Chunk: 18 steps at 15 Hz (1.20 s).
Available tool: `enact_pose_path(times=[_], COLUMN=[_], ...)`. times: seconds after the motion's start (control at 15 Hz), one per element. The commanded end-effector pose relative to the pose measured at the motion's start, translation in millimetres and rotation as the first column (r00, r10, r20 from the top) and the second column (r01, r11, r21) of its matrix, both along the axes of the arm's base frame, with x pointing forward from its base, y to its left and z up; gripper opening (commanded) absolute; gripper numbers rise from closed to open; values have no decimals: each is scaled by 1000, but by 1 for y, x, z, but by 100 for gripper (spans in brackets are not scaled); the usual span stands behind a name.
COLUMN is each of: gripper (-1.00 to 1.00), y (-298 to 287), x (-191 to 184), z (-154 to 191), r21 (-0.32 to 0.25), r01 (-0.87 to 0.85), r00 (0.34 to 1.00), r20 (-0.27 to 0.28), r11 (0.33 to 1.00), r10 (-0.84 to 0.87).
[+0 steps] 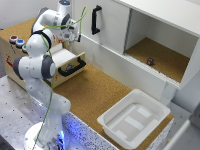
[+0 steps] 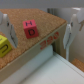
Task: Pick up the pink block
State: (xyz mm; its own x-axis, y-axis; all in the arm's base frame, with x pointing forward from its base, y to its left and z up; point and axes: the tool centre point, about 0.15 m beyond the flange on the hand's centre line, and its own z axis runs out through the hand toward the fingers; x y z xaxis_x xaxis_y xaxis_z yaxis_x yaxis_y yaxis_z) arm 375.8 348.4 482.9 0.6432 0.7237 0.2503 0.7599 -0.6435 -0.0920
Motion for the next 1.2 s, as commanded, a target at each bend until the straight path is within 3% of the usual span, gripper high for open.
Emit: enact_pose_path(times=[0.0, 0.33, 1.07, 1.13], gripper=[100, 100, 100, 100], y=[87, 109, 111, 114], x=[45, 33, 63, 64], z=[32, 35, -32, -34], r21=[-177, -240, -195, -213], r01=[-257, -399, -297, -300], r00=[964, 917, 950, 950], r20=[-111, -124, -154, -152], r11=[950, 885, 935, 930], r10=[241, 380, 270, 272])
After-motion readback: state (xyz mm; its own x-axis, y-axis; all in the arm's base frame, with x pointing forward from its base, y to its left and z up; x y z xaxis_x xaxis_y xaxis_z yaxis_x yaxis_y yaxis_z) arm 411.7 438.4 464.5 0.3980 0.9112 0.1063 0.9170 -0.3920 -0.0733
